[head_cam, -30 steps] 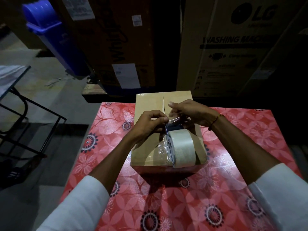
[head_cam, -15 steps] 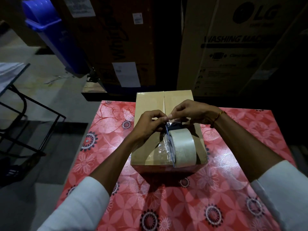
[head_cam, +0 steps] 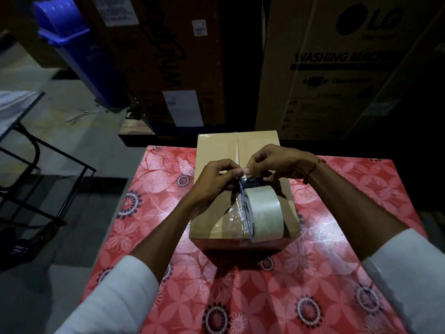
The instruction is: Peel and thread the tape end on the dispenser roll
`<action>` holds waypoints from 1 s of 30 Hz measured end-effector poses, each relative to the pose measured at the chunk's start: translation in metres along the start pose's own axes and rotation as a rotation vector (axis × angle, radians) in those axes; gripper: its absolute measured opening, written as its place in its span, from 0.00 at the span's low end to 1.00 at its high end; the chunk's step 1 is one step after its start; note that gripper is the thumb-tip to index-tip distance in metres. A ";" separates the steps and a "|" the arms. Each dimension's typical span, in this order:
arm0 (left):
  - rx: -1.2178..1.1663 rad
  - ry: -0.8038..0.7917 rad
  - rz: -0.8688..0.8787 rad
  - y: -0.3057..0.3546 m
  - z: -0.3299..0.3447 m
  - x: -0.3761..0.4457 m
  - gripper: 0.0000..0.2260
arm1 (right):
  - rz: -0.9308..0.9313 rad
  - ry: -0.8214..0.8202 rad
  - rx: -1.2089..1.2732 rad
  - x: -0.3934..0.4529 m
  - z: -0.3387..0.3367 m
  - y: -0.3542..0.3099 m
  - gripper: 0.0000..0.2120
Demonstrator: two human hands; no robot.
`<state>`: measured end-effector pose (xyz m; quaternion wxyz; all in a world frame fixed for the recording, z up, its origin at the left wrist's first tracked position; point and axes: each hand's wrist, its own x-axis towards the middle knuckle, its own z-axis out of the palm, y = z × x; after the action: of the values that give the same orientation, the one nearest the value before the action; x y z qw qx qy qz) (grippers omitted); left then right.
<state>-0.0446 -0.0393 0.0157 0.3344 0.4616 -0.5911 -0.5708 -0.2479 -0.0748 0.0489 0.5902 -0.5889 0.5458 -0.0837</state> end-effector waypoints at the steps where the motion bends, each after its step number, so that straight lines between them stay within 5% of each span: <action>1: 0.004 -0.001 -0.002 0.000 0.000 0.000 0.10 | -0.004 -0.008 -0.002 0.000 0.000 0.000 0.04; 15: -0.149 -0.121 -0.157 0.001 -0.014 0.006 0.11 | -0.039 -0.002 0.026 0.003 -0.001 0.005 0.15; 23: -0.426 -0.301 -0.342 0.005 -0.031 0.008 0.14 | -0.056 -0.002 0.042 0.006 0.001 0.006 0.06; 30: -0.199 -0.218 -0.268 0.011 -0.010 0.011 0.11 | -0.095 0.015 0.037 0.004 0.000 0.011 0.10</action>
<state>-0.0407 -0.0541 0.0266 0.2334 0.4362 -0.4980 -0.7123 -0.2517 -0.0746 0.0380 0.5923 -0.6025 0.5198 -0.1262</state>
